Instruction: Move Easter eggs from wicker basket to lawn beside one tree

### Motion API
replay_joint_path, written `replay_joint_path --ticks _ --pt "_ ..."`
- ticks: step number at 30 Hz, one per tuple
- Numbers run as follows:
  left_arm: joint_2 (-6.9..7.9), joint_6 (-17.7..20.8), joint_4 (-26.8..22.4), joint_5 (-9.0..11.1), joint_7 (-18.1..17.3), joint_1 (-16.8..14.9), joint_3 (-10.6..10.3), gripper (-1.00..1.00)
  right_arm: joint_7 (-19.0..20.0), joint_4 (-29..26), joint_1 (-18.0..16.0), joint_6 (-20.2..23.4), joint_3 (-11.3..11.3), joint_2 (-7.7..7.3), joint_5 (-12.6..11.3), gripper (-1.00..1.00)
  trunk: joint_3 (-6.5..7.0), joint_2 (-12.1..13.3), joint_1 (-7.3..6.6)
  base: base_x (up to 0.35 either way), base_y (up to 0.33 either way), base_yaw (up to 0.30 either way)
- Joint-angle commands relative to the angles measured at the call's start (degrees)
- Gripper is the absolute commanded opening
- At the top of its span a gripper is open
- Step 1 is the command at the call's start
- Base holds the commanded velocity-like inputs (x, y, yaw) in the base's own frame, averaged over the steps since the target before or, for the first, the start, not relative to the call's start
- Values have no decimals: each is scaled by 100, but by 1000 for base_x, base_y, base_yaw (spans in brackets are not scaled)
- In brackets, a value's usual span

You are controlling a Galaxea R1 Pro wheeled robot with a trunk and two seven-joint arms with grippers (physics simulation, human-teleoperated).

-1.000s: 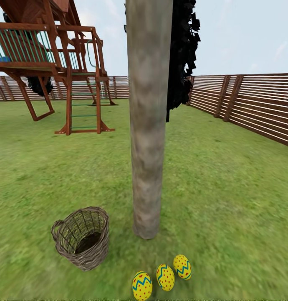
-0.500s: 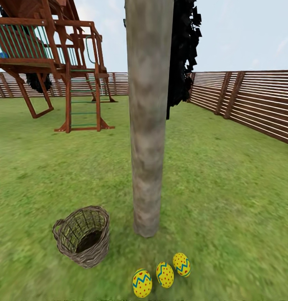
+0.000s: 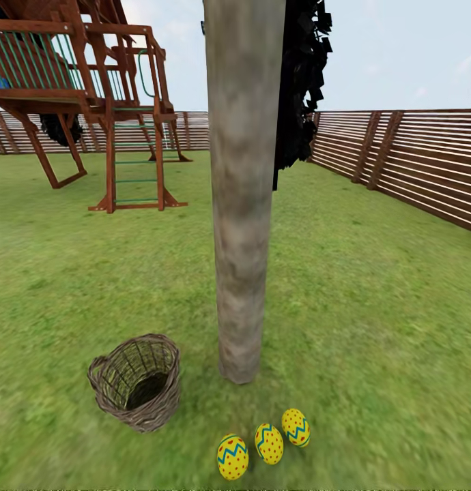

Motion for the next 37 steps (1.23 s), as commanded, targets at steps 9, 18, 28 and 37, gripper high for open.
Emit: replay_joint_path --ticks 9,18,28,37 --pt "1 26 -3 49 -14 -2 -38 100 -20 27 2 -46 -48 -4 52 100 75 359 -199 0 0 0" --pt "8 26 -3 49 -14 -2 -38 100 -22 20 2 -42 -48 4 76 100 161 720 -396 0 0 0" --pt "34 17 -3 91 -21 -2 -29 100 -26 -41 2 -47 -48 -34 106 100 165 760 -418 0 0 0" --pt "151 26 229 81 -22 -2 -25 100 -31 -42 2 -55 -48 -20 79 100 165 760 -418 0 0 0"
